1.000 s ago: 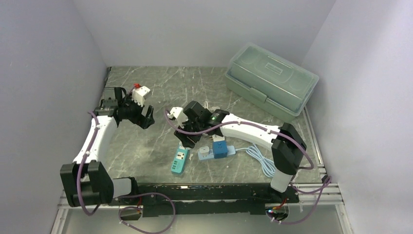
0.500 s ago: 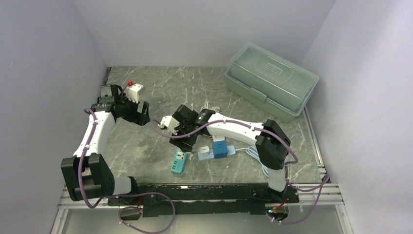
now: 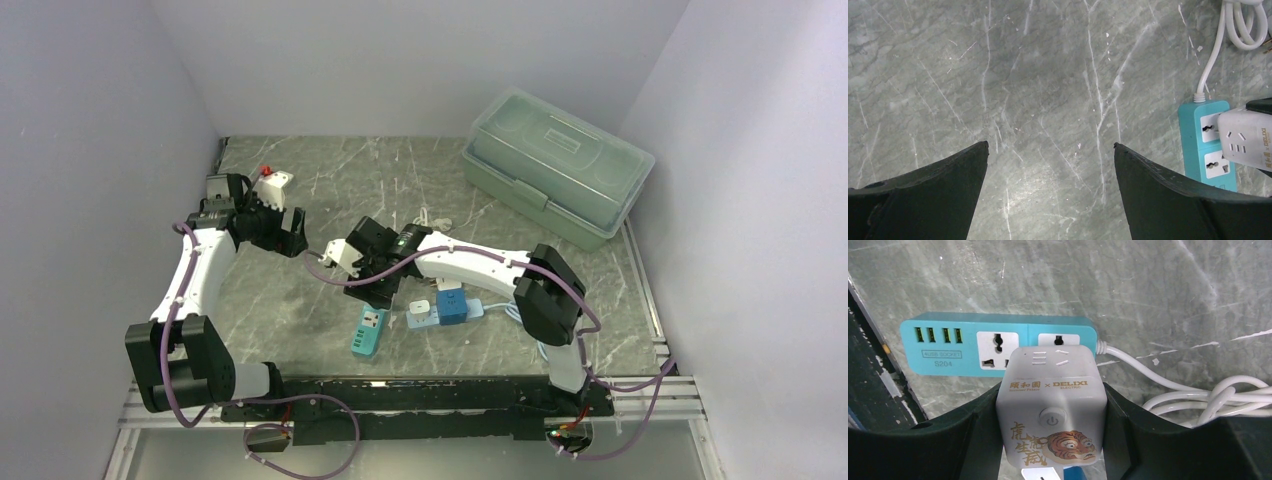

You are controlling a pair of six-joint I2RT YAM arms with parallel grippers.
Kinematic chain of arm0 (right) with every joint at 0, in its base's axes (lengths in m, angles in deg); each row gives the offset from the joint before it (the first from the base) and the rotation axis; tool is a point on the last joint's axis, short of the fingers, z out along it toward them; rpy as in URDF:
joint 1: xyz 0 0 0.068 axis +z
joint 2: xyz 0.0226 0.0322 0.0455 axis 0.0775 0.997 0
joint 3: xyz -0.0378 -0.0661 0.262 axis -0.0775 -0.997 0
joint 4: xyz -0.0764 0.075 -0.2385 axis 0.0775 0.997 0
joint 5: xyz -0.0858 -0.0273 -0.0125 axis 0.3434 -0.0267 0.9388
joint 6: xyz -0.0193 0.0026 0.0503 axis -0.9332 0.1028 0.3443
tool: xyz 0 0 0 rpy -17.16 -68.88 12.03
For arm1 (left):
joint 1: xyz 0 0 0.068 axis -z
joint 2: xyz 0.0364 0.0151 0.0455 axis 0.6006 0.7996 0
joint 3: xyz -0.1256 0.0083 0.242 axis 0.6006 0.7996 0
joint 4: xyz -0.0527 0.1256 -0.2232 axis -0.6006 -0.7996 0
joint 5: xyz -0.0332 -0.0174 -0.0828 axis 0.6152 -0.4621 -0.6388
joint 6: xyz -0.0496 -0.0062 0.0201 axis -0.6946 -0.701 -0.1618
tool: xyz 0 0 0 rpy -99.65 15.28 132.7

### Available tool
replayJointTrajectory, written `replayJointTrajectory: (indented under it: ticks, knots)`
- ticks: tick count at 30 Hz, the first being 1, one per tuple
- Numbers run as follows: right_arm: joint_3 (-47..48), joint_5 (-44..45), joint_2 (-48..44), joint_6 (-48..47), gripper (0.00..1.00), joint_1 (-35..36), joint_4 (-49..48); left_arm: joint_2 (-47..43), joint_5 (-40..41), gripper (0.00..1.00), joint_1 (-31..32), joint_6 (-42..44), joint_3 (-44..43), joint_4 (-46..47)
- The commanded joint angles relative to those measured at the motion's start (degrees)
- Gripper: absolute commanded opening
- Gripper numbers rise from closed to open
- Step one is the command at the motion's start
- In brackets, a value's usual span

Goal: Insert the plug
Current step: Insert the plug into the socket.

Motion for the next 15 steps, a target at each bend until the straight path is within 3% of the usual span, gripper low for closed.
replayJointTrajectory:
  ticks: [1, 15]
  knots:
    - [2.8, 2.0, 0.1, -1.2, 0.00, -0.1, -0.1, 0.2, 1.2, 1.00, -0.4, -1.2, -1.0, 0.6]
    - [3.9, 2.3, 0.7, -1.4, 0.00, -0.1, -0.1, 0.7, 2.2, 1.00, -0.6, -2.3, -1.1, 1.4]
